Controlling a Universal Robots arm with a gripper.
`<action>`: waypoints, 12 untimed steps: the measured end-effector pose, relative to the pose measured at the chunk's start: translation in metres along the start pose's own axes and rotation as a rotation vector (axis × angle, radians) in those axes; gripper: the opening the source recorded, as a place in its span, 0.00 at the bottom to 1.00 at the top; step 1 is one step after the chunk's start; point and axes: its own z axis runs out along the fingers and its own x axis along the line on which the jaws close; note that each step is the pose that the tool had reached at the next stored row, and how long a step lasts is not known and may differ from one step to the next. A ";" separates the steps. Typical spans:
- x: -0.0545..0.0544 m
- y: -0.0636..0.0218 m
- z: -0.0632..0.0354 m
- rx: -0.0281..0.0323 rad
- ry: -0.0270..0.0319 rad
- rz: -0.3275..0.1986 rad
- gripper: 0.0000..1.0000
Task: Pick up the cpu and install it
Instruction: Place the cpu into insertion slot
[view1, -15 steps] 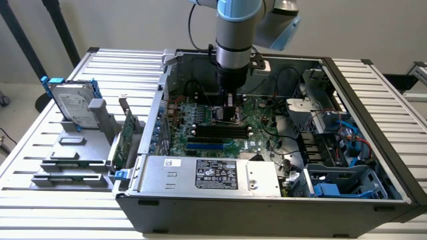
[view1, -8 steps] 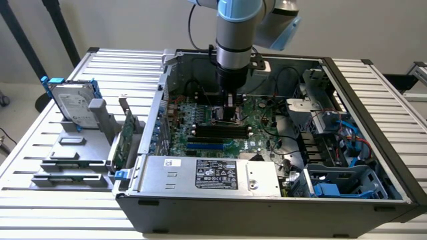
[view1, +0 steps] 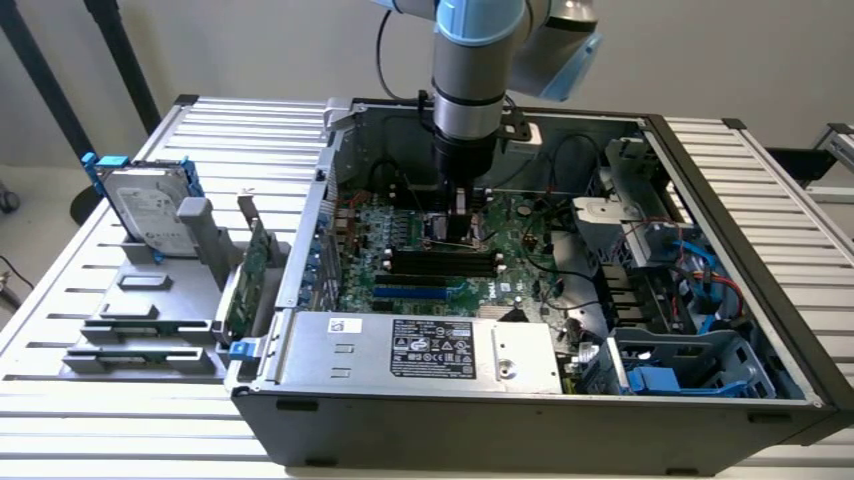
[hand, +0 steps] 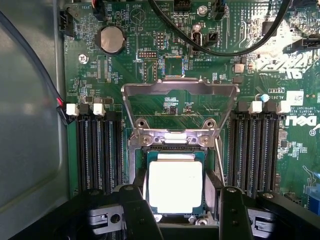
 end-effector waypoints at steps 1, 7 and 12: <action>0.000 0.0000 0.0001 0.0005 -0.0001 0.000 0.55; 0.000 0.0000 0.0006 0.0038 -0.0003 0.000 0.55; 0.000 0.0000 0.0007 0.0063 -0.0003 0.000 0.55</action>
